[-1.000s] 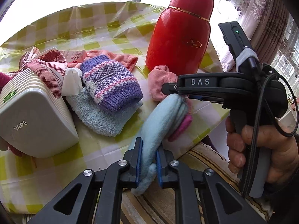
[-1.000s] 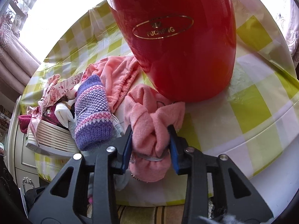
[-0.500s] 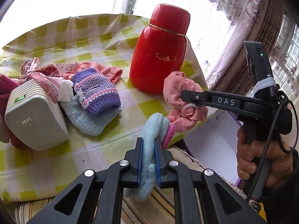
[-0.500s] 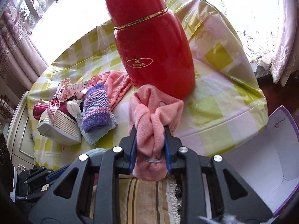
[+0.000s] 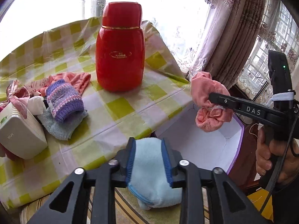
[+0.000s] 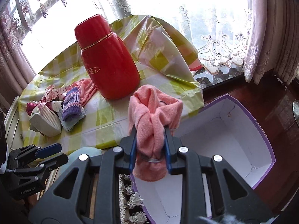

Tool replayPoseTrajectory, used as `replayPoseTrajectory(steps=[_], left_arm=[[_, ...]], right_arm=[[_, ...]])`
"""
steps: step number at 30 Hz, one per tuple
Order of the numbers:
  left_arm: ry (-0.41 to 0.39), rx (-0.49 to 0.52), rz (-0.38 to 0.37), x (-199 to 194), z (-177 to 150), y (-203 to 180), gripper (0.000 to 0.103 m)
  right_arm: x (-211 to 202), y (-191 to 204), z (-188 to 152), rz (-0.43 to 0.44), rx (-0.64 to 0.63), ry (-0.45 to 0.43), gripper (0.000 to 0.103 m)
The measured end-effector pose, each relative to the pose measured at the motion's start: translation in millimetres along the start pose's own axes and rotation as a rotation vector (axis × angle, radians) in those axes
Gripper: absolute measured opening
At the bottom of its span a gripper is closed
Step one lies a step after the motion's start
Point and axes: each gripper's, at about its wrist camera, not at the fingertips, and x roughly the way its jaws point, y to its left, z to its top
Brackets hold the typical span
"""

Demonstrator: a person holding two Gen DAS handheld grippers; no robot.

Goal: Organize soft objects
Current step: 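Carry the elephant and pink cloth into the white box and open both tools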

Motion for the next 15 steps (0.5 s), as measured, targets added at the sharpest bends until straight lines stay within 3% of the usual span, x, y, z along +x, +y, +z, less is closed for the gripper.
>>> replayPoseTrajectory(steps=[2, 5, 8, 10, 12, 14, 15], left_arm=[[0.028, -0.061, -0.010, 7, -9, 7, 0.070], [0.083, -0.114, -0.062, 14, -15, 8, 0.080], [0.148, -0.068, 0.031, 28, -21, -3, 0.080], [0.178, -0.049, 0.041, 37, -23, -9, 0.064], [0.171, -0.005, 0.079, 37, -23, -18, 0.036], [0.142, 0.002, 0.013, 31, -16, -26, 0.023], [0.126, 0.003, -0.019, 28, -12, -31, 0.023]], right_arm=[[-2, -6, -6, -0.021, -0.011, 0.004, 0.029], [-6, -14, -13, -0.072, -0.035, 0.005, 0.029], [-11, -24, -16, -0.128, -0.053, 0.004, 0.029], [-14, -29, -18, -0.148, -0.056, 0.002, 0.029], [-19, -32, -19, -0.165, -0.058, -0.002, 0.029], [-21, -36, -19, -0.175, -0.056, -0.004, 0.029], [-23, -38, -18, -0.177, -0.051, -0.006, 0.029]])
